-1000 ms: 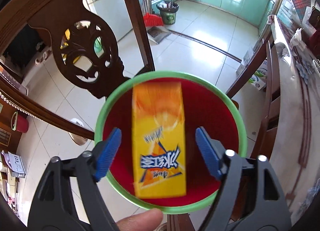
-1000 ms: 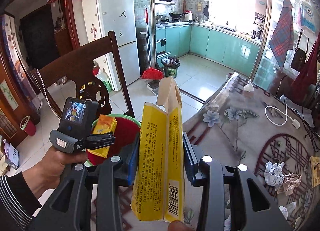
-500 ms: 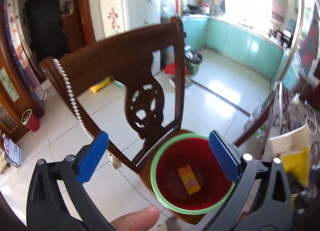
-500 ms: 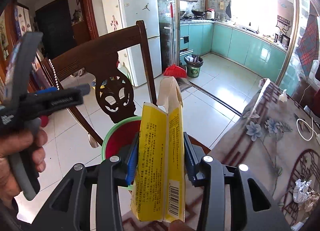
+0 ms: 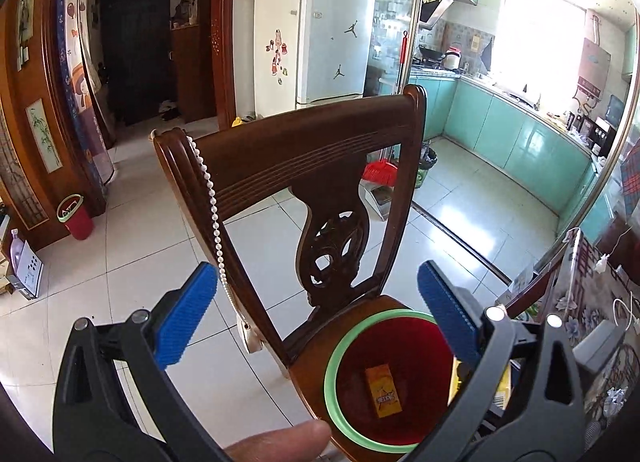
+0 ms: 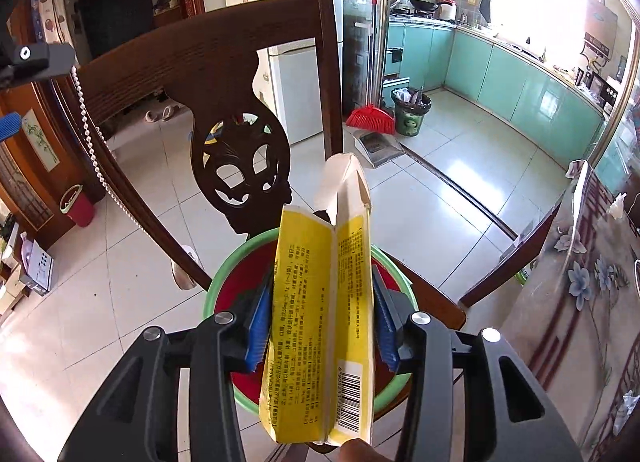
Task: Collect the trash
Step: 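Open the left tool over the bucket while the right tool releases the yellow box, then move both tools back over the table toward the remaining trash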
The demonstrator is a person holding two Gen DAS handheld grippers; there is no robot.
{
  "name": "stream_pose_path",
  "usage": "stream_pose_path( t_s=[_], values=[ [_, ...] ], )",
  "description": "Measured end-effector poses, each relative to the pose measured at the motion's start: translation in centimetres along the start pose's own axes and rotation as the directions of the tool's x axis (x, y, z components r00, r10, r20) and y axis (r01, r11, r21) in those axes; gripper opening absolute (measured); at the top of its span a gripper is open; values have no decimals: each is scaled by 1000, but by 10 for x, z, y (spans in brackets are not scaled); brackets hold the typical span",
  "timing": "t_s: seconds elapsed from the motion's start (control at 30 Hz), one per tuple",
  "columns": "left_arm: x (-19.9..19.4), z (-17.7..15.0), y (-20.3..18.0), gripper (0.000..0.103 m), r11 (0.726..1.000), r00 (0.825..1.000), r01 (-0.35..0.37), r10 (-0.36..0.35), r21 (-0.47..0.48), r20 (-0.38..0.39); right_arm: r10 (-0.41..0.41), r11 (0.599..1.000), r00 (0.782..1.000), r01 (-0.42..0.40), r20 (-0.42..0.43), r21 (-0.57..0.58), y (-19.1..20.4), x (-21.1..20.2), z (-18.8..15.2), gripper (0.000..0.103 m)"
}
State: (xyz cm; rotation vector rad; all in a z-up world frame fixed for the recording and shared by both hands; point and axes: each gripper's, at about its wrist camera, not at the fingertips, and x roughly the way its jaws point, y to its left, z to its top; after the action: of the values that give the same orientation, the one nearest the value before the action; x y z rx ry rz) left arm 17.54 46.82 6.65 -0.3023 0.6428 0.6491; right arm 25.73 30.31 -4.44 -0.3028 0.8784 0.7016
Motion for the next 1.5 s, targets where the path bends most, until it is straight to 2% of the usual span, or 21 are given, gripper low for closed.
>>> stream_pose_path(
  t_s=[0.1,0.17,0.23,0.33,0.43,0.57,0.73,0.87,1.0,1.07,1.2,1.27,1.33,1.43,1.5],
  values=[
    [-1,0,0,98,1000,1000,-4,4,-1,6,-13,1000,1000,13,-21,1,2,14,0,51],
    [-1,0,-2,98,1000,1000,-6,6,4,10,-21,1000,1000,21,-22,6,2,19,-1,63],
    [-2,0,-5,98,1000,1000,-7,7,11,14,-25,1000,1000,25,-13,17,1,21,0,86],
    [-4,-1,-9,98,1000,1000,-5,5,21,20,-26,999,1000,27,-5,28,-1,20,2,97],
    [-6,0,-13,98,999,1000,-9,8,36,28,-19,1000,1000,19,9,18,0,9,1,96],
    [-11,1,-22,98,999,999,-4,2,54,41,-46,999,998,47,45,-25,1,-21,-9,97],
    [-25,0,-39,98,996,997,1,-7,89,75,-109,994,990,108,94,22,-14,-76,-36,97],
    [-44,-4,-58,99,992,994,31,-44,124,104,-169,985,974,161,149,61,-30,-132,-67,97],
    [-68,-6,-80,99,984,986,93,-111,149,121,-224,974,954,210,199,85,-50,-191,-103,97],
    [-80,-10,-95,99,978,982,120,-143,172,127,-249,967,948,233,197,99,-62,-216,-122,97],
    [-103,-26,-135,99,951,968,189,-223,243,119,-301,949,939,278,167,149,-90,-258,-163,97],
    [-113,-40,-156,99,929,958,231,-270,289,103,-283,944,947,248,153,216,-111,-280,-188,97],
    [-122,-58,-181,99,898,946,279,-318,341,65,-273,936,952,229,140,267,-128,-295,-211,97],
    [-134,-89,-216,99,845,928,336,-373,417,8,-333,905,937,286,108,316,-156,-319,-248,97],
    [-145,-114,-243,99,792,907,384,-419,474,-36,-376,876,923,326,79,356,-176,-334,-272,97]
  ],
)
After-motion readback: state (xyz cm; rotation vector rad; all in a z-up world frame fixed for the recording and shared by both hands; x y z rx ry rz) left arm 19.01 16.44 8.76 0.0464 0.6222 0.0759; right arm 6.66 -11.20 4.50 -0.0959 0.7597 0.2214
